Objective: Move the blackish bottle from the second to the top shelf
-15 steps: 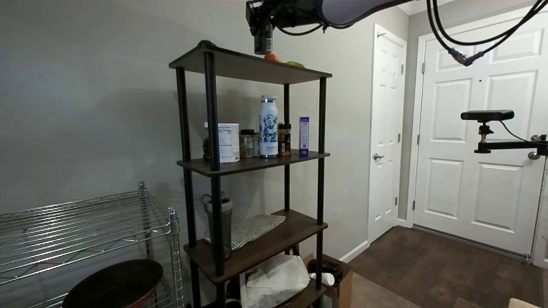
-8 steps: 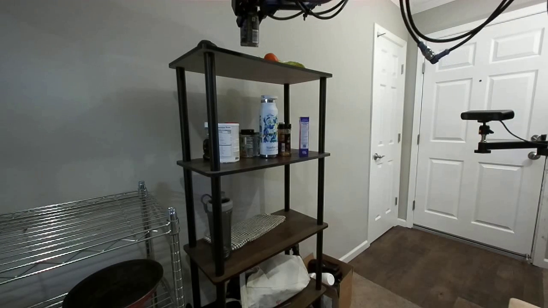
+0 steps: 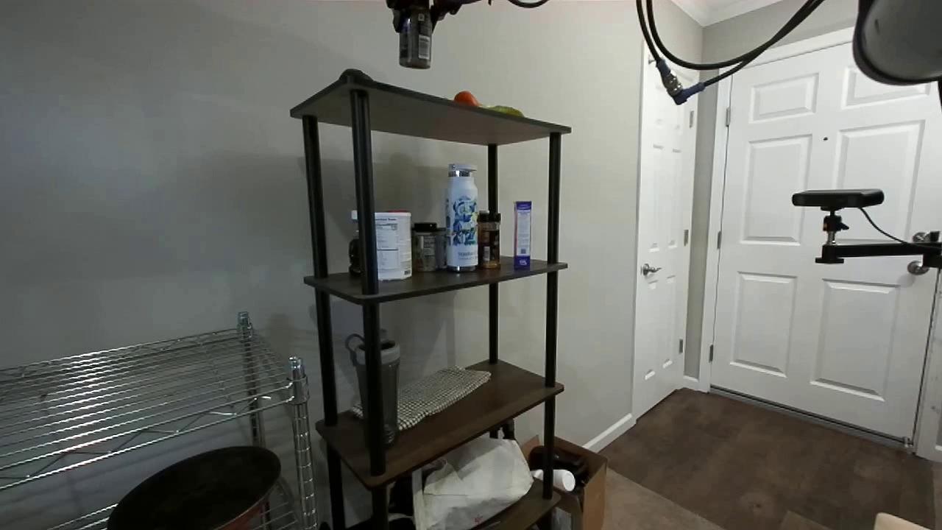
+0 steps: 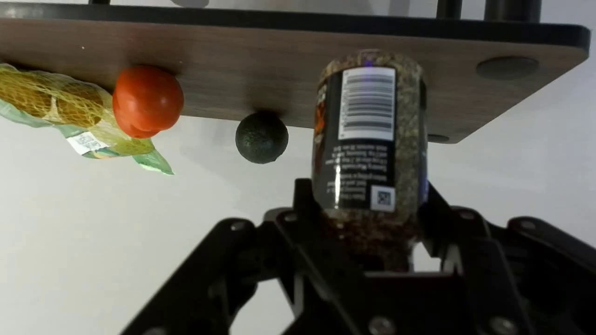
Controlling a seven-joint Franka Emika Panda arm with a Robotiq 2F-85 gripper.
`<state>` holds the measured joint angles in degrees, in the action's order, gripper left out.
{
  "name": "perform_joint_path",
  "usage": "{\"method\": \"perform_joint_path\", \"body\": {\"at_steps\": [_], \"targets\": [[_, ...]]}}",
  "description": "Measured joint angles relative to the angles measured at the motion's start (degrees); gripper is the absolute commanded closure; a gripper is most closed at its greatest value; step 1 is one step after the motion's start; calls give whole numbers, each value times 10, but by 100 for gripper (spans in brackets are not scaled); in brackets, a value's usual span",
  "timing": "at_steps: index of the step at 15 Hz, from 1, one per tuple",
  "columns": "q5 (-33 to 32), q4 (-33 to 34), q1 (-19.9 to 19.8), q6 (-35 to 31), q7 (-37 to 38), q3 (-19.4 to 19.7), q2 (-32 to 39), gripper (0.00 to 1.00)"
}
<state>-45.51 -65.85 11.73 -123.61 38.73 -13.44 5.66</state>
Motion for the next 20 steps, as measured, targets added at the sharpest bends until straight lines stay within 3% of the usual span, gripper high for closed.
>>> {"method": "perform_joint_path", "body": {"at_steps": [9, 19, 20], "targets": [[0, 158, 29, 88, 0, 4, 113, 71], [0, 271, 36, 118, 0, 5, 192, 71], [0, 279, 36, 118, 0, 5, 197, 46]]}}
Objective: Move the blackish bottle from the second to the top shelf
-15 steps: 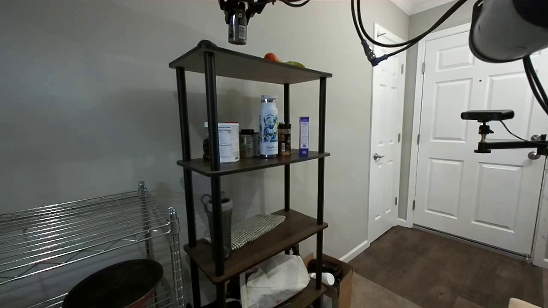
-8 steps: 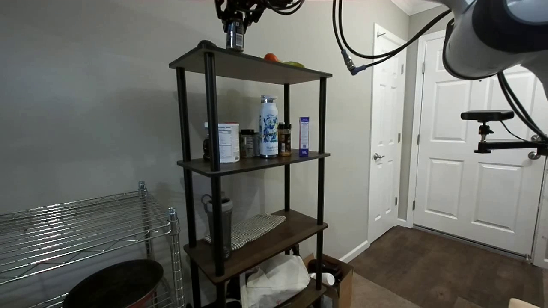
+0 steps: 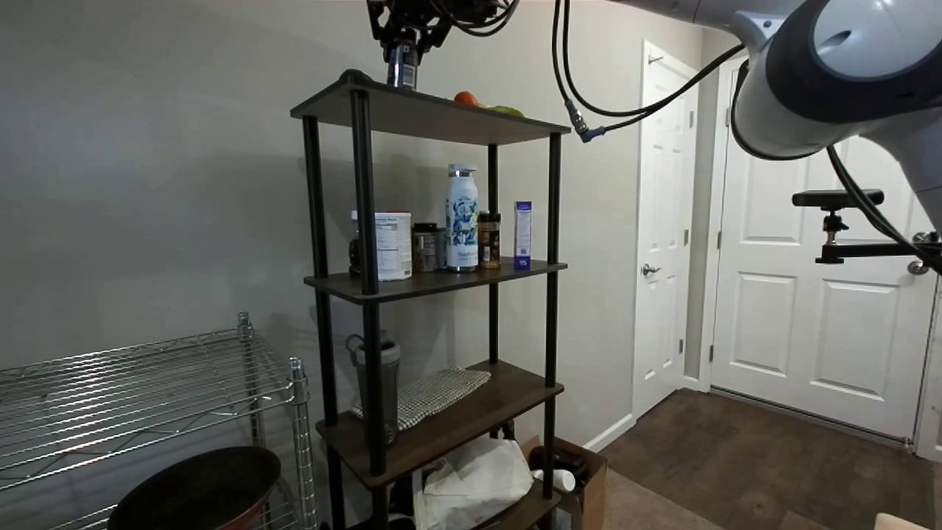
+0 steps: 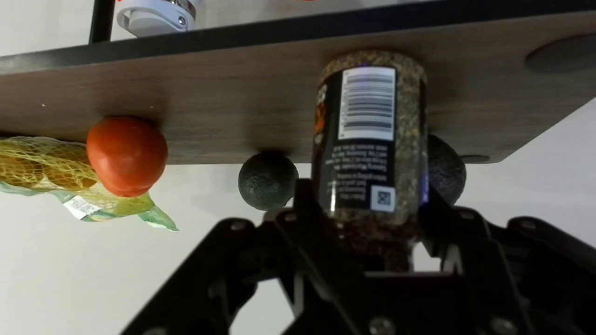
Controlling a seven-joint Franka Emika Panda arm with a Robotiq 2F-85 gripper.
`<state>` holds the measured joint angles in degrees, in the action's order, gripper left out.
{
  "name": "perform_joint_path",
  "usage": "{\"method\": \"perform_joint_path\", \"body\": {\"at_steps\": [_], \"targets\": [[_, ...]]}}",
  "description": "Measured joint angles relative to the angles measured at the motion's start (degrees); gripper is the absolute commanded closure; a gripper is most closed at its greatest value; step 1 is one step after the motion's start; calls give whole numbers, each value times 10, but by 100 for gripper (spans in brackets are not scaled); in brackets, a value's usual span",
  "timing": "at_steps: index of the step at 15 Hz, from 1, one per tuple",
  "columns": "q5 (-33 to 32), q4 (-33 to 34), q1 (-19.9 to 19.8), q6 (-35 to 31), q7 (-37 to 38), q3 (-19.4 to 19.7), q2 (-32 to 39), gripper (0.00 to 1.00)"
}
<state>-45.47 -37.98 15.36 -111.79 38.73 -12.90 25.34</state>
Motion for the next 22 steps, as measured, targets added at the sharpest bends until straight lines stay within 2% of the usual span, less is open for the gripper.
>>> {"method": "perform_joint_path", "body": {"at_steps": [1, 3, 5, 7, 14, 22], "targets": [[0, 7, 0, 0, 0, 0, 5, 21], [0, 18, 0, 2, 0, 2, 12, 16], [0, 27, 0, 6, 0, 4, 19, 3], [0, 33, 0, 10, 0, 5, 23, 0], [-1, 39, 5, 14, 0, 6, 24, 0], [-32, 39, 54, 26, 0, 8, 7, 0]]}}
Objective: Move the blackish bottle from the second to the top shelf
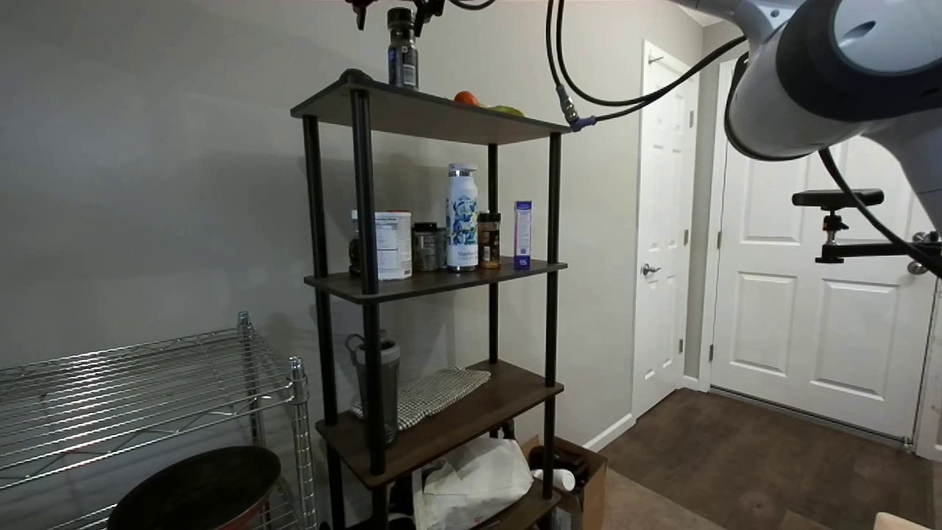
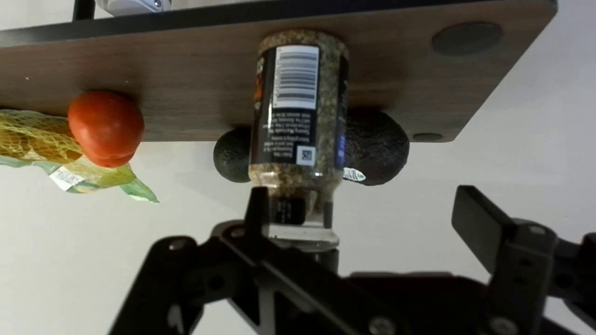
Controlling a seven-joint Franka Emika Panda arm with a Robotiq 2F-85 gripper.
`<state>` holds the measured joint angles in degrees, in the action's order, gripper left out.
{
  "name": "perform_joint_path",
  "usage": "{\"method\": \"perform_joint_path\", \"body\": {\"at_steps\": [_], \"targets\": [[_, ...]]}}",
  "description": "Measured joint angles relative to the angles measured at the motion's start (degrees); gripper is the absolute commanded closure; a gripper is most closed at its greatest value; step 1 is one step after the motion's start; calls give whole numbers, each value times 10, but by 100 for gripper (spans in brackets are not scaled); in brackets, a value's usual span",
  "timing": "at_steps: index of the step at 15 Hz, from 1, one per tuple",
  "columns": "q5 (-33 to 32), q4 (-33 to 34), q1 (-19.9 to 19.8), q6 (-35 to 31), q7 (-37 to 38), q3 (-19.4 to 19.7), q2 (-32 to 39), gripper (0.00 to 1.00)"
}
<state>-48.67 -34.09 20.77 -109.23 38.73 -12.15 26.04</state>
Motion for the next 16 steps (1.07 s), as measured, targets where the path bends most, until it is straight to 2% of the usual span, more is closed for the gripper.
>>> {"method": "perform_joint_path", "body": {"at_steps": [4, 7, 11, 16], "targets": [[-25, -13, 21, 33, 1, 3, -25, 0], [-26, -48, 25, 54, 11, 3, -55, 0], [-19, -132, 20, 82, 64, 3, -106, 0], [40, -260, -1, 96, 139, 3, -177, 0]]}}
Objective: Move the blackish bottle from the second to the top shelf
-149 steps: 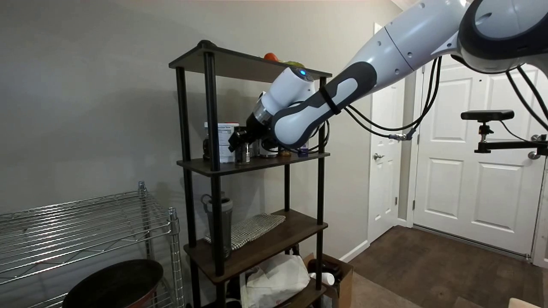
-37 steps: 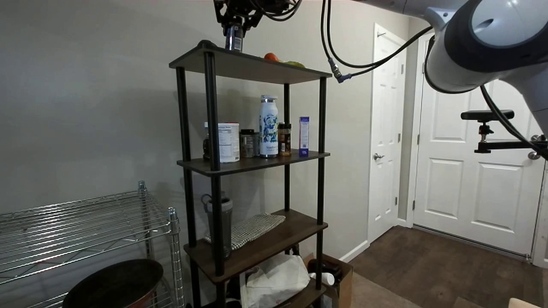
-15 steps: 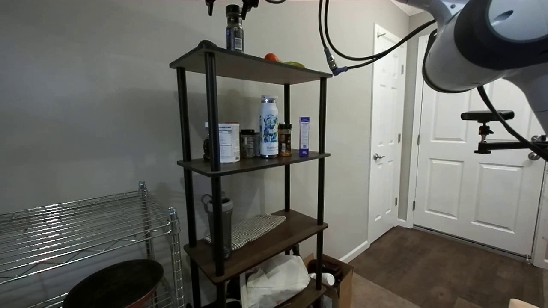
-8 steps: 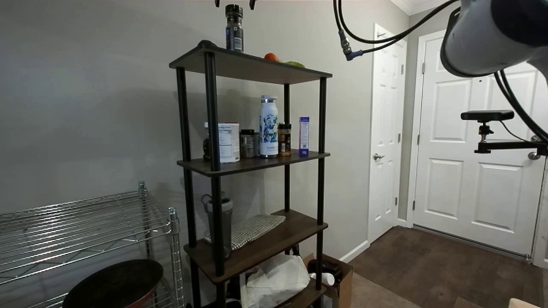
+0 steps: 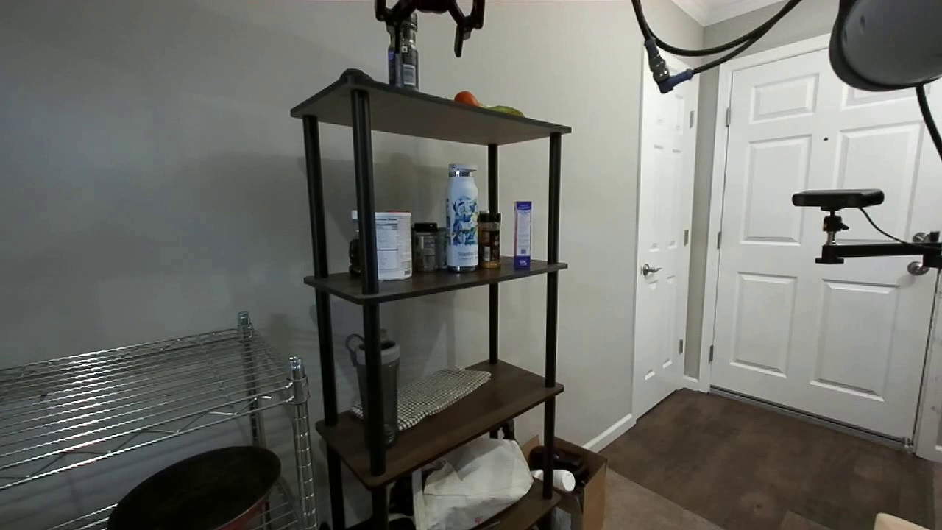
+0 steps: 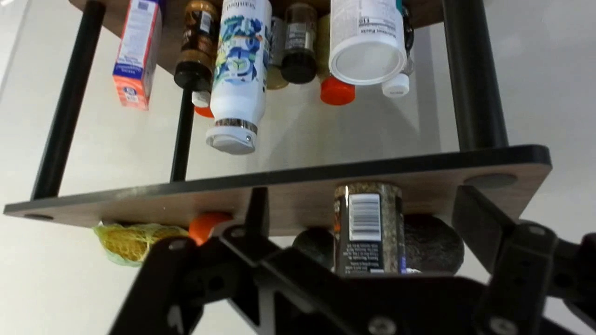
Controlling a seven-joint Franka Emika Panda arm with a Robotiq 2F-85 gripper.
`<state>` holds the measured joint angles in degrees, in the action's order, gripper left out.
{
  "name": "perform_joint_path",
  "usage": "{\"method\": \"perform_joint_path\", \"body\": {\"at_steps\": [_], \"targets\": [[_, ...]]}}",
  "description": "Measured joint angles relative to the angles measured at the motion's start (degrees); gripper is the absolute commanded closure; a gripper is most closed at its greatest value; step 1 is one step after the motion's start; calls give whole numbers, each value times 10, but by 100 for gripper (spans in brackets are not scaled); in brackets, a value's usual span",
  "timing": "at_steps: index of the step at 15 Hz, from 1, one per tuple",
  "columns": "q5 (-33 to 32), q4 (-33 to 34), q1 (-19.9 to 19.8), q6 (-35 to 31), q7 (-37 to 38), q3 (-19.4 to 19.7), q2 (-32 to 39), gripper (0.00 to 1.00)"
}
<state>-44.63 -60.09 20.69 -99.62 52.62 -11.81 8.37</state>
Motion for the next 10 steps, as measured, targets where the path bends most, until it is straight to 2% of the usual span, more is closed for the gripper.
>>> {"method": "perform_joint_path", "body": {"at_steps": [7, 10], "targets": [[86, -188, -20, -30, 84, 20, -105, 0], [86, -196, -19, -33, 86, 22, -110, 0]]}}
